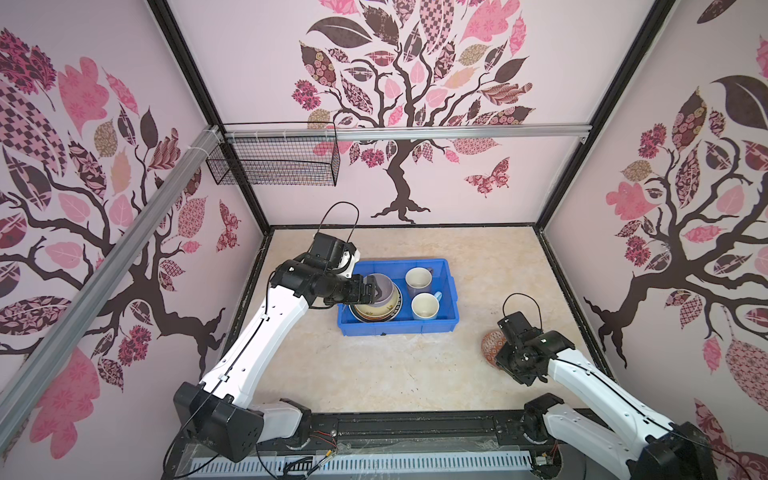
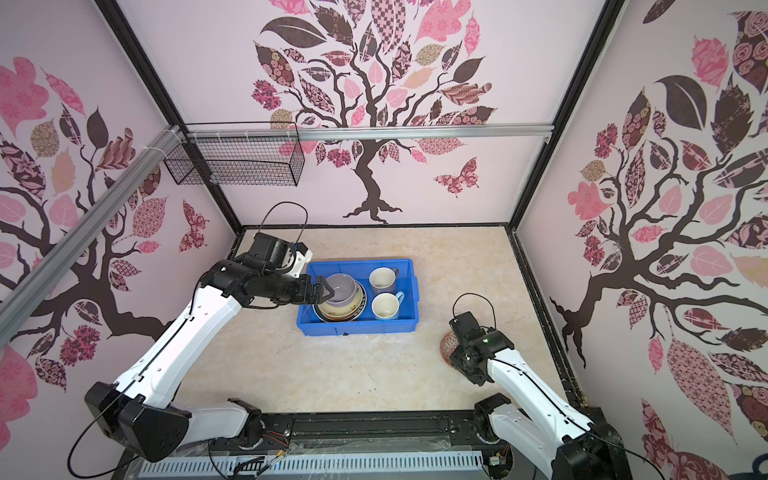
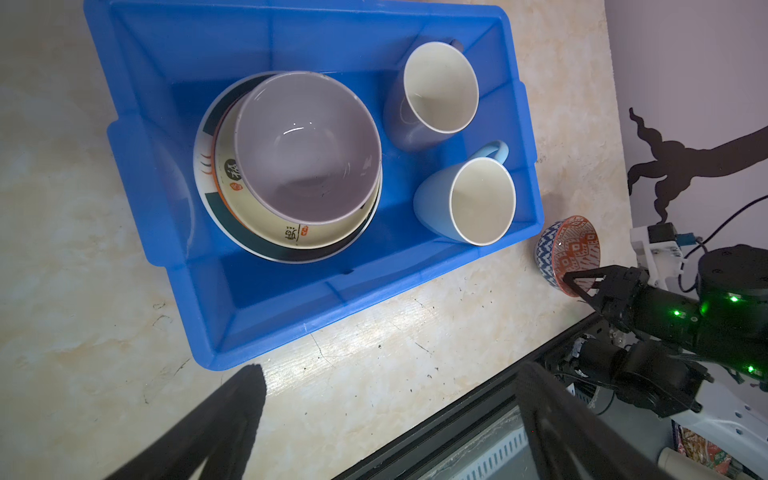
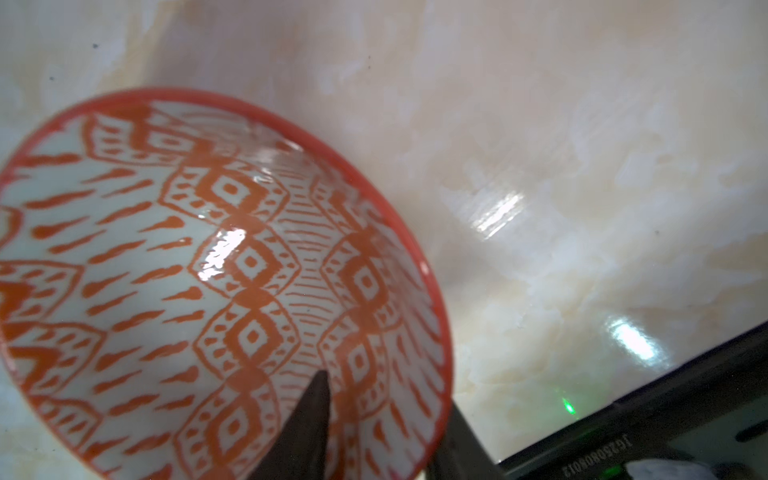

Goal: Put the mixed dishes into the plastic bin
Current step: 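Lift the orange-patterned bowl off the table with the right gripper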

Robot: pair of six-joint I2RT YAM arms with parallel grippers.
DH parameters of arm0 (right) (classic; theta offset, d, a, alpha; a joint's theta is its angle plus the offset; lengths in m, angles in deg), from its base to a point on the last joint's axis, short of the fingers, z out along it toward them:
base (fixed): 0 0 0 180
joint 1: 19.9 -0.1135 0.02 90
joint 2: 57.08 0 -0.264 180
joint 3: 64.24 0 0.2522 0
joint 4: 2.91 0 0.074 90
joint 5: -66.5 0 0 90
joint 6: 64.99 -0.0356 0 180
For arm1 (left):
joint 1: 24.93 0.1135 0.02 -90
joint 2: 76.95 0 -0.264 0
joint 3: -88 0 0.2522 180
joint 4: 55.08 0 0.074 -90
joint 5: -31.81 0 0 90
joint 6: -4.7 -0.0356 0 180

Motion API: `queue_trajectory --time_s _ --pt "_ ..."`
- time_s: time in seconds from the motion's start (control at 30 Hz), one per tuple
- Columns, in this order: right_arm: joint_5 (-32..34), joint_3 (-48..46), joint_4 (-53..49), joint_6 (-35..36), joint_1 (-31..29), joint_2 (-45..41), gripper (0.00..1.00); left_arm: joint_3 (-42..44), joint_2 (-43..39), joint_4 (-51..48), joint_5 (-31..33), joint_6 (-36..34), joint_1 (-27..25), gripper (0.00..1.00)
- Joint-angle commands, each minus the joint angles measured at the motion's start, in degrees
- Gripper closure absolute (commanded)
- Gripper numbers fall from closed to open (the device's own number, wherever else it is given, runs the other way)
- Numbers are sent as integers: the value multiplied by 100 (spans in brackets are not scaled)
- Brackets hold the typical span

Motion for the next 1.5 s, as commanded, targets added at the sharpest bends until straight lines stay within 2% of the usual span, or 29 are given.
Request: queue_trajectory --time_s 0.0,0.67,0.9,1.17,1.47 --pt "52 26 22 -35 28 60 72 -285 139 -34 -89 -106 -24 2" --pt "433 1044 -53 477 24 856 86 -802 642 -47 102 -167 -46 2" --pt "426 1241 21 623 82 1040 88 -900 676 -73 241 -203 -44 1" --pt "303 1690 -40 1025 467 1005 90 -969 740 -70 468 -146 -31 2" --pt "609 2419 -334 1483 599 1023 91 -1148 883 -134 695 -89 0 1"
